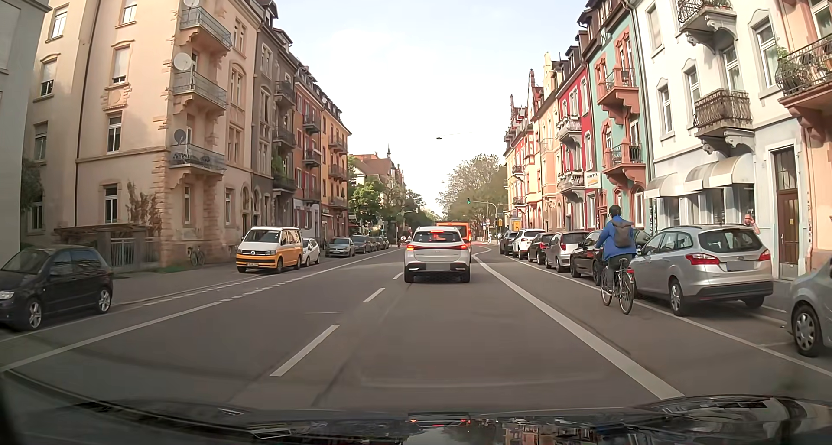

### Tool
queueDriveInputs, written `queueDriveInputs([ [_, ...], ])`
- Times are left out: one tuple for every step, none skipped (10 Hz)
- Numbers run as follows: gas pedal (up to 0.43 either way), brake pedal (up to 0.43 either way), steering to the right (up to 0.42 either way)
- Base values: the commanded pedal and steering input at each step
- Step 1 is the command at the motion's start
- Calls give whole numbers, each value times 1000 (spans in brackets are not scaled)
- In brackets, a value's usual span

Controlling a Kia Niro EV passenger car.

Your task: Follow the waypoints while adhering to traffic rules and regulations

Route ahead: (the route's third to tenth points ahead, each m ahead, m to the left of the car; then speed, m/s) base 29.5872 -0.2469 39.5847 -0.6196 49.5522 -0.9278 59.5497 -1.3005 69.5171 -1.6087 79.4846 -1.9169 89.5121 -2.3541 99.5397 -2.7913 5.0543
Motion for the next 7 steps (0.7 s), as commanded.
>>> queueDriveInputs([
  [0,0,3],
  [0,0,4],
  [0,0,4],
  [0,18,4],
  [0,73,8],
  [0,128,13],
  [0,140,15],
])
